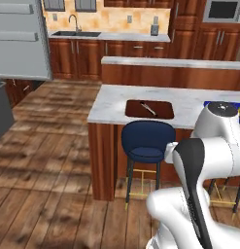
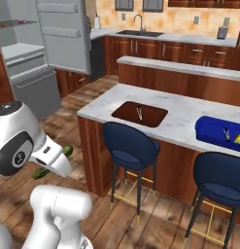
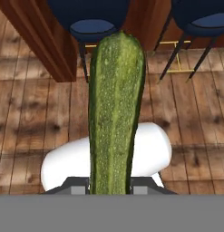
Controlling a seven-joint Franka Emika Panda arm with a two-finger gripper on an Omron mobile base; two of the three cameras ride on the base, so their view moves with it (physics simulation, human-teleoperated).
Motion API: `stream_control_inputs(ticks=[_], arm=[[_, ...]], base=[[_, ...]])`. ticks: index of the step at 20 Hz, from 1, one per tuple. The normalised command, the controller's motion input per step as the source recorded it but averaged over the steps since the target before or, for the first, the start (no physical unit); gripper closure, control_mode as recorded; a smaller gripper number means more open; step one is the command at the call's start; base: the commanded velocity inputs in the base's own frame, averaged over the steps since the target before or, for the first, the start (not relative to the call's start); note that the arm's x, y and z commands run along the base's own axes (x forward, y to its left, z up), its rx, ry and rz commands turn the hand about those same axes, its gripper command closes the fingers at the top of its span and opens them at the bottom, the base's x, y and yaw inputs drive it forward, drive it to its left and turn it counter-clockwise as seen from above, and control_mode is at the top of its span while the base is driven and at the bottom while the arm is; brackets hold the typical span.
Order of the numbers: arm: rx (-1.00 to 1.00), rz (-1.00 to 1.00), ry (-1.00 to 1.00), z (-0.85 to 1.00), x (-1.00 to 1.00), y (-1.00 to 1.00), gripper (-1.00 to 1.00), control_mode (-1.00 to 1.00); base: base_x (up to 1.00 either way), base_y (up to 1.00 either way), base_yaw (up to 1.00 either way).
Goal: Gather the corn and squash from the fridge and place them on a tray on the dining counter. Then gather the chicken drumstick and steak from the fridge and place them on the other tray.
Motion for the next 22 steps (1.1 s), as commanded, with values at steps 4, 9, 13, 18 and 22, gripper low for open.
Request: stream_control_inputs(ticks=[4, 9, 13, 18, 22], arm=[[0.00, 0.00, 0.00, 0.00, 0.00, 0.00, 1.00, 1.00], [0.00, 0.00, 0.00, 0.00, 0.00, 0.00, 1.00, 1.00], [0.00, 0.00, 0.00, 0.00, 0.00, 0.00, 1.00, 1.00], [0.00, 0.00, 0.00, 0.00, 0.00, 0.00, 1.00, 1.00], [0.00, 0.00, 0.00, 0.00, 0.00, 0.00, 1.00, 1.00]], base=[[0.10, -0.88, -0.16], [0.19, -0.83, -0.18], [0.42, -0.72, -0.19], [0.60, -0.65, -0.19], [0.76, -0.46, -0.21]])
